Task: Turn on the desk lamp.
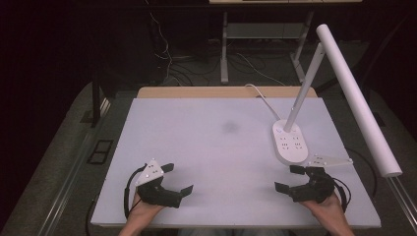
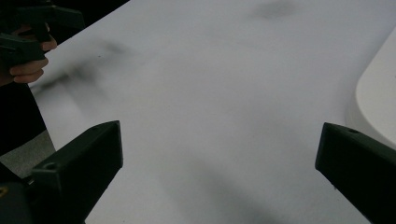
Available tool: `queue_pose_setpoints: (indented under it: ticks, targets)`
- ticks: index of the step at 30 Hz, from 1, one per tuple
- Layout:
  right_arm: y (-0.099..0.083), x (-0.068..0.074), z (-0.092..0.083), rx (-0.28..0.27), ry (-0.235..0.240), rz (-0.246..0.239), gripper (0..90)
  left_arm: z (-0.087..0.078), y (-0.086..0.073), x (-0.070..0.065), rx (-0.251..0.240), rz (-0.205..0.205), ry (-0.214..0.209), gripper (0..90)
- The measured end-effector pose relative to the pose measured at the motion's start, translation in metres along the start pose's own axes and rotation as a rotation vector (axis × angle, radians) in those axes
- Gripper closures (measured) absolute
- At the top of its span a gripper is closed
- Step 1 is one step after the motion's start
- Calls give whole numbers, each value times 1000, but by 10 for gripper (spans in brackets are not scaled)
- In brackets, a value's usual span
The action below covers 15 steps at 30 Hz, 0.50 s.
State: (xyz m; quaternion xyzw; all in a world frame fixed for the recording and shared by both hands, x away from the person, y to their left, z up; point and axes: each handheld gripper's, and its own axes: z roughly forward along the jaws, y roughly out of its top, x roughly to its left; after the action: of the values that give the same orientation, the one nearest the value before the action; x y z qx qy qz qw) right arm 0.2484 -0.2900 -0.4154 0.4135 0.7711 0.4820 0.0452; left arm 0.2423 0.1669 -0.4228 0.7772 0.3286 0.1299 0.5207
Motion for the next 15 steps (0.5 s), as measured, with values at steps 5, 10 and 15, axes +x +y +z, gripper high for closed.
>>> queue_pose_setpoints:
  ticks: [5, 10, 15]
  targets:
    - [2, 0, -1, 7, 3, 2, 3, 0, 0, 0, 0, -1, 1, 0]
    - [4, -2, -2, 18, 4, 6, 3, 0, 0, 0, 2, 1, 1, 0]
    - [8, -3, -6, 19, 6, 11, 3, 0, 0, 0, 4, -2, 3, 0]
